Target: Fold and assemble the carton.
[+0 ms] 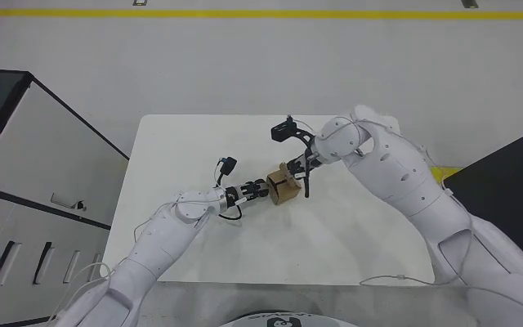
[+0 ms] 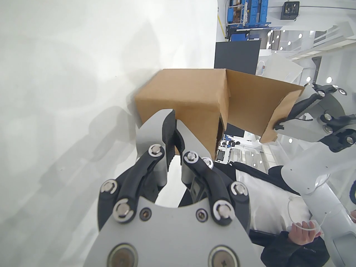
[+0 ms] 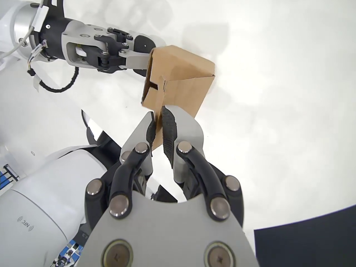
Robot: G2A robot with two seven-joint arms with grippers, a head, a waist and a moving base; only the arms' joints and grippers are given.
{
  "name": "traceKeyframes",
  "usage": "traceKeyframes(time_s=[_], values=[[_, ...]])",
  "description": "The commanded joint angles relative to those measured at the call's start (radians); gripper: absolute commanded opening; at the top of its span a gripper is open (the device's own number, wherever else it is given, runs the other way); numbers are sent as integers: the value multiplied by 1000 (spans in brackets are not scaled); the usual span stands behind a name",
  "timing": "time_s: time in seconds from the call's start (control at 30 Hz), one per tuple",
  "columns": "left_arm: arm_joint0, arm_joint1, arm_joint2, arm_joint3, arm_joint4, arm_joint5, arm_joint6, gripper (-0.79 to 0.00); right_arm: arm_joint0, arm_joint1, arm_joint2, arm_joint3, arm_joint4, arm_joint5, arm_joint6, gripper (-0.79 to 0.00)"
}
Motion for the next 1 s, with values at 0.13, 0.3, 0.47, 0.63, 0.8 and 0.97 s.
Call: traceKeyframes(time_s=[0.13, 0.3, 0.47, 0.63, 0.8, 0.97], values=[[0, 0, 0, 0, 0, 0, 0, -785, 50, -28, -68, 22, -44, -19, 24, -739], [0, 0, 0, 0, 0, 0, 0, -785, 87, -56, -121, 46, -72, -23, 35, -733], [0, 0, 0, 0, 0, 0, 0, -785, 108, -83, -157, 76, -67, -26, 33, -757], [0, 0, 0, 0, 0, 0, 0, -785, 122, -103, -177, 108, -61, -29, 29, -757], [0, 0, 0, 0, 0, 0, 0, -785, 126, -114, -184, 130, -63, -32, 26, -779], [0, 0, 0, 0, 0, 0, 0, -785, 123, -119, -186, 136, -76, -36, 18, -763]])
